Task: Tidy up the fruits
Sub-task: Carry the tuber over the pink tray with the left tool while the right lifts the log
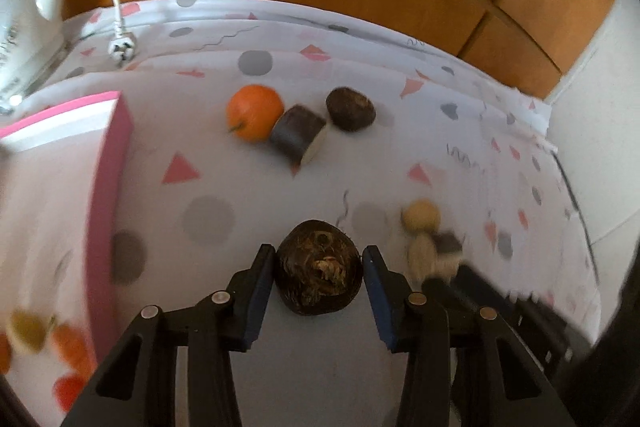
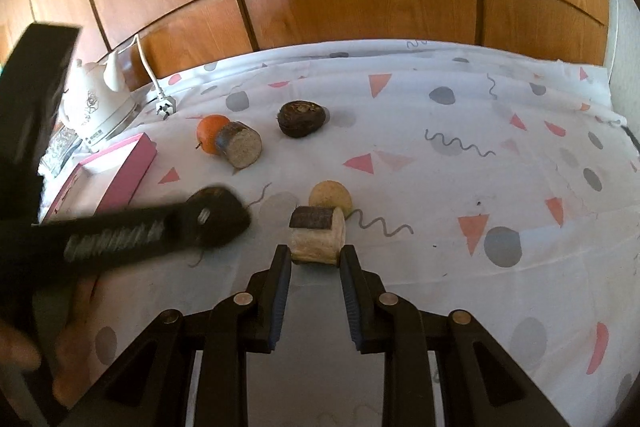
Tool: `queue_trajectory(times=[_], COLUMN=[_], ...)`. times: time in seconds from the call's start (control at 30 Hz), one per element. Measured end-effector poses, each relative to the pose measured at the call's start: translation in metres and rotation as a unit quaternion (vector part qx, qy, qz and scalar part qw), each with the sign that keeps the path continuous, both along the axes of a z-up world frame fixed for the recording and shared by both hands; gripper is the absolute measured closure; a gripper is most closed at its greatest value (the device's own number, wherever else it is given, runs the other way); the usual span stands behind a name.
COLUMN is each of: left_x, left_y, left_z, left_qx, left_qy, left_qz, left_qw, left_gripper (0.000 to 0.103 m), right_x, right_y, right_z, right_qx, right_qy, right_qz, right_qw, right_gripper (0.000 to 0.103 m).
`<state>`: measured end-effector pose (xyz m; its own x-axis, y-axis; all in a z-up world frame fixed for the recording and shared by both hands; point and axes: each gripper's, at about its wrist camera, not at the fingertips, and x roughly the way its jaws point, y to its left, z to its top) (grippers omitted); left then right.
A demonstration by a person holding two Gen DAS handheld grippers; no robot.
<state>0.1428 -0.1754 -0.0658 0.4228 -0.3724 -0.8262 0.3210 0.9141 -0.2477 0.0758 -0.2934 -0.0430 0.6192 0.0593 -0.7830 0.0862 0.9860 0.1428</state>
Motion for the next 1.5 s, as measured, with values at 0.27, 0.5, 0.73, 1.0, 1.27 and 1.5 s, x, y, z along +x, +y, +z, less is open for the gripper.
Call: queue_trajectory(times=[0.27,0.5,0.73,1.0,1.27,1.5], left_x=[-0.04,-0.063,-0.081,-0.089,-0.094,-0.098], left_y=[0.023,0.053,0.085,0.131,0.164,0.182], left_z=[0.022,0.039,0.044,0.05,0.049,0.038], left_qx=[0.005,-0.01,-0.013,-0.006,-0.005,0.001], left_qy=[-0.037,-0.058,-0.078,-0.1,-0.098,-0.084], left_qz=[-0.003,0.02,0.045,0.092,0.124,0.147], left_qw=[0.9993,0.9981,0.9958,0.9907,0.9875,0.9856], left_gripper=[0.058,0.058,0.058,0.058,0.058,0.058], right_x=[-0.013,-0.02,-0.026,-0.031,-0.028,-0.028], right_y=[0.006,0.018,0.032,0.054,0.069,0.078], right_z=[0.007,0.006,0.002,0.002,0.002,0.003], right_qx=[0.003,-0.016,-0.04,-0.054,-0.052,-0.041], right_qy=[0.011,0.03,0.042,0.046,0.049,0.052], right_qz=[0.008,0.013,0.02,0.044,0.058,0.066], right_qw=[1.0,0.999,0.998,0.997,0.996,0.996], right_gripper=[0.078,0.078,0.079,0.079,0.079,0.079])
